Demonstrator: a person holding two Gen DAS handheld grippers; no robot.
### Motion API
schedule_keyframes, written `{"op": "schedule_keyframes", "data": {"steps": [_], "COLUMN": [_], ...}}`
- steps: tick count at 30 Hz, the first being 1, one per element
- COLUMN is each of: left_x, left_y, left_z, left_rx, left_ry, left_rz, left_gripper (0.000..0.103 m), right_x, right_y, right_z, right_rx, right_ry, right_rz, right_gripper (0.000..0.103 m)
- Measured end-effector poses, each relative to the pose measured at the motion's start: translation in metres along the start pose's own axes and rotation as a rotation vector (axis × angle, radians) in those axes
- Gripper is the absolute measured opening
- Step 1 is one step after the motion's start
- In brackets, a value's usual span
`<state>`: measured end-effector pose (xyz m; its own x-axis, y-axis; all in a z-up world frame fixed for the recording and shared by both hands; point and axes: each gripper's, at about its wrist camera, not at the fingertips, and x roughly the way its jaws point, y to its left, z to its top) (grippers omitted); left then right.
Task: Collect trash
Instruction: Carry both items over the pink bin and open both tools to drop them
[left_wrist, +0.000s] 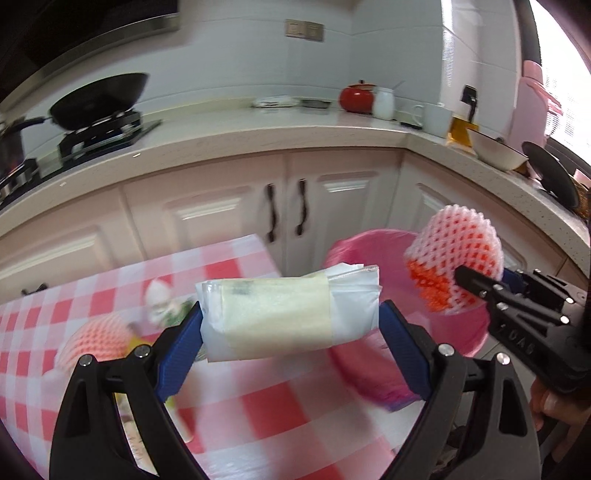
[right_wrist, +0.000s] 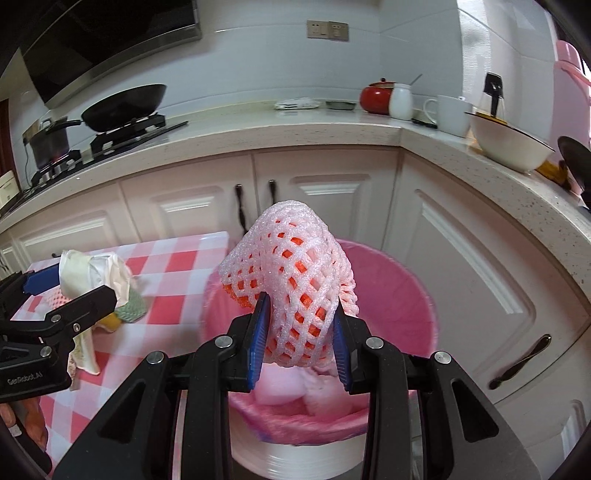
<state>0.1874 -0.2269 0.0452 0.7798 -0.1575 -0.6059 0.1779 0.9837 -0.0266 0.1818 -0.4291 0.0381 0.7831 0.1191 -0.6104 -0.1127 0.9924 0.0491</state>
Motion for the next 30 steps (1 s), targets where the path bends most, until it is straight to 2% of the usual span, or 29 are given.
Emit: {"op": "schedule_keyframes", "data": {"steps": [10, 16, 19, 22, 24, 30], "left_x": [0.027, 0.040, 0.046, 0.049, 0.050, 0.050], "left_y": [-0.045, -0.055, -0.059, -0.056, -0.053, -0.044], "left_z": [0.020, 0.023, 0.022, 0.022, 0.021, 0.022], "left_rx": [0.054, 0.060, 0.063, 0.055, 0.048, 0.033], "left_ry": [0.005, 0.018, 0.032, 0.040, 0.041, 0.041], "left_rz": [-0.098, -0.123, -0.150, -0.148, -0.142, -0.140], "left_gripper": [0.089, 0.090, 0.092, 0.093, 0.094, 0.096], "right_x": [0.005, 0.007, 0.008, 0.007, 0.008, 0.009], "right_y": [-0.042, -0.051, -0.054, -0.057, -0.058, -0.060], "right_z": [0.005, 0.004, 0.005, 0.005, 0.004, 0.001], "right_rx": [0.045, 0.053, 0.056, 0.060, 0.062, 0.068], "right_ry": [-0.003, 0.002, -0.003, -0.005, -0.005, 0.003], "right_rz": [-0.057, -0.069, -0.079, -0.091, -0.097, -0.108], "right_gripper": [0.033, 0.040, 0.049, 0.051, 0.057, 0.059]}}
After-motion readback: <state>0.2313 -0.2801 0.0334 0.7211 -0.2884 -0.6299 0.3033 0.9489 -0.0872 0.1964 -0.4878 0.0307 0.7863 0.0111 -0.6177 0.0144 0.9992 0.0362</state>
